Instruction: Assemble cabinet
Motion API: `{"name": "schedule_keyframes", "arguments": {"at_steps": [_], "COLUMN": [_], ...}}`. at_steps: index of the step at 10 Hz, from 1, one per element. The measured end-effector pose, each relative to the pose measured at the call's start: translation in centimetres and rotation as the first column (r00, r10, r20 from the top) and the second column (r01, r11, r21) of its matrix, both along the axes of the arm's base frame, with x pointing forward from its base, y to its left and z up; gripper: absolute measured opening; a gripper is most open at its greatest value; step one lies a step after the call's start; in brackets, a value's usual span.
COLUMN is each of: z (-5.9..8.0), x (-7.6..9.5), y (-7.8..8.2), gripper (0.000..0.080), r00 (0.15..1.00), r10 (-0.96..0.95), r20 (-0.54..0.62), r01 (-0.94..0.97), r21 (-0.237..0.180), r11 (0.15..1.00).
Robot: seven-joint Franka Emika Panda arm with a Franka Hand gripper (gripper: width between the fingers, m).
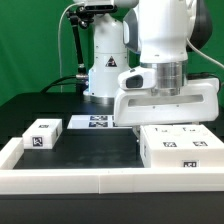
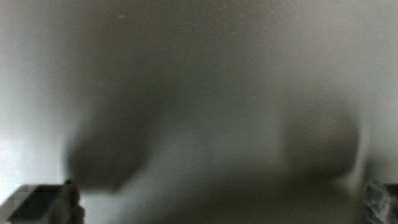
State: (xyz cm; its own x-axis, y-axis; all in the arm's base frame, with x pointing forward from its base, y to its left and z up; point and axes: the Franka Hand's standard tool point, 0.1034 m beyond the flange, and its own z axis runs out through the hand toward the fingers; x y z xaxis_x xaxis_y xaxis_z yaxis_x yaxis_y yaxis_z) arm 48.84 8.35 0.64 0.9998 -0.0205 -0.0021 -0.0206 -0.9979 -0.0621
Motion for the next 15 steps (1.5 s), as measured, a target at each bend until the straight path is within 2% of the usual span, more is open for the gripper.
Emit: {"name": "schedule_keyframes", "arguments": {"at_steps": [3,5,9,11,12,13,14,15], "z": [0.01,0.05,0.04,0.04,-0.01,-0.04,-0.07,-0.1], "x": [0.04,0.41,0.62,0.66,0.6,0.55,0.5,0.46], "y": [0.02,-0.51,-0.33,-0.1,-0.08,-0.09,-0.1,-0.11], "gripper": [0.0795,0.0795,0.0795,0.0535,0.0535,0.0352,0.0218,0.0218], "r00": [1.0,1.0,0.999,0.999,0.999,0.999,0.999,0.999], "r10": [-0.007,0.008,0.015,0.018,0.019,0.02,0.024,0.026], "r20": [0.001,0.018,0.034,0.035,0.034,0.033,0.032,0.031], "r01": [0.007,-0.008,-0.015,-0.018,-0.019,-0.02,-0.024,-0.026], "r21": [-0.002,-0.006,-0.004,-0.003,-0.003,-0.003,-0.003,-0.003], "r11": [1.0,1.0,1.0,1.0,1.0,1.0,1.0,1.0]}}
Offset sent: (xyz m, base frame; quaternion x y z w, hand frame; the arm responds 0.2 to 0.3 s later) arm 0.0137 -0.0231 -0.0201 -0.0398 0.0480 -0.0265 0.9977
